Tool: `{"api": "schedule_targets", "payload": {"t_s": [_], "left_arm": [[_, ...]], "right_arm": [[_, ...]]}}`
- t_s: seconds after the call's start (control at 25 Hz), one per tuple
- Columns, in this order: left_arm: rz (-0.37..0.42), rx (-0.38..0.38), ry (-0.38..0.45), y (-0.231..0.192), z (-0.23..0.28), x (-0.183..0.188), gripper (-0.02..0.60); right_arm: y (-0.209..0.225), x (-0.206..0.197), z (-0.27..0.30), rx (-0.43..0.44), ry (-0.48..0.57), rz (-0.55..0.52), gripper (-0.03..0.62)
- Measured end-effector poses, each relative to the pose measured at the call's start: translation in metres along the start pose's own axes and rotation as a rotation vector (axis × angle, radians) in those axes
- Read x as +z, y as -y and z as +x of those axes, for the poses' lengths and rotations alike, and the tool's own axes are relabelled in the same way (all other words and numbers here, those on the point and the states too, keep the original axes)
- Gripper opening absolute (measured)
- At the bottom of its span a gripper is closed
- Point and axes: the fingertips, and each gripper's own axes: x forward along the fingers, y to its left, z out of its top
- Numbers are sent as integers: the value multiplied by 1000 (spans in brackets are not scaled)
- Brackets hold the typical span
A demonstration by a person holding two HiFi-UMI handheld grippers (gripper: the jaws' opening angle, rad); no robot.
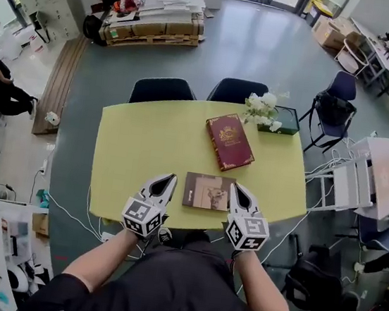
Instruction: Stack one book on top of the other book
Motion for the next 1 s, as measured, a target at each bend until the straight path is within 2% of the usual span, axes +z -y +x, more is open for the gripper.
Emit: {"api": "schedule_targets", "payload": {"t_s": [0.32, 0.68, 0.72, 0.76, 0.8, 1.0], "left_arm": [[-65, 77, -48, -18, 72, -17, 9], [-148, 99, -177, -25, 159, -65, 17], [-152, 96, -193, -24, 169, -72, 39], [-155, 91, -211, -24, 178, -80, 60], [-158, 85, -231, -23, 187, -89, 78], [-186, 64, -329, -22, 231, -137, 129]], "right_arm": [[72, 0, 70, 111, -58, -6, 14], [156, -51, 138, 155, -198, -40, 19], [165, -61, 146, 160, -223, -42, 32], [174, -71, 154, 164, -251, -38, 93], [183, -82, 161, 166, -280, -29, 121], [232, -134, 194, 152, -414, -33, 152]]}}
